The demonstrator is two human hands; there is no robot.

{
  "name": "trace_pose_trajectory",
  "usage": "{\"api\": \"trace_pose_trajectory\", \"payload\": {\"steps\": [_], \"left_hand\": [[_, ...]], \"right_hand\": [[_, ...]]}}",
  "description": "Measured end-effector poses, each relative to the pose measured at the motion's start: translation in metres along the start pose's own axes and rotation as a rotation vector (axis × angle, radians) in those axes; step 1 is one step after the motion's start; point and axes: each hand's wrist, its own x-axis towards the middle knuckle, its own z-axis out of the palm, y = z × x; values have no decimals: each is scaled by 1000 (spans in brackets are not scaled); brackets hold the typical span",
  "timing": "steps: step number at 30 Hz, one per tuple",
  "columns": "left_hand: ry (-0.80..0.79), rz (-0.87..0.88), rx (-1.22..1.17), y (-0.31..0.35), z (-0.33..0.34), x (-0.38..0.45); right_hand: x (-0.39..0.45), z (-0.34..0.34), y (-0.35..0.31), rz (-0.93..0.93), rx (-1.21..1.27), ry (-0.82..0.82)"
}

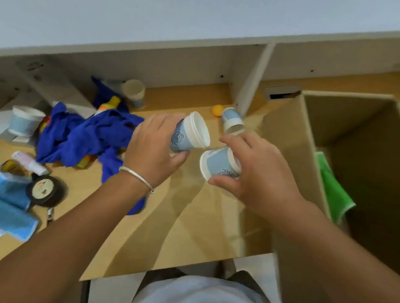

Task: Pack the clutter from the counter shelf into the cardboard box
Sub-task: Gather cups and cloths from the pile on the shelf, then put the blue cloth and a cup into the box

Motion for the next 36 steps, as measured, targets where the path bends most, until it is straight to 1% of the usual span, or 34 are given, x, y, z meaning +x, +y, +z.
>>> {"api": "trace_pose_trajectory", "payload": {"steps": [4, 10, 15, 20, 23, 27, 31, 36], "left_hand": [[9, 131, 1, 63, 12, 33], [18, 268, -12, 148, 31, 64], [-8, 347, -43, 197, 50, 81], [-56, 371, -32, 221, 70, 91], [-55, 390, 0, 220, 75, 93], [-55, 370, 28, 195, 69, 90], [-76, 279, 97, 151, 58, 78], [-89, 155, 127, 79, 39, 54]], "right_hand": [[-30, -46, 49, 92, -55, 111], [-73, -90, 113, 248, -39, 250], [-96, -99, 160, 323, -12, 269], [-106, -91, 189, 363, 28, 243], [-104, -87, 197, 367, 45, 221], [-90, -80, 190, 348, 71, 213], [-66, -70, 164, 293, 79, 194], [-24, -57, 117, 217, 67, 164]]}}
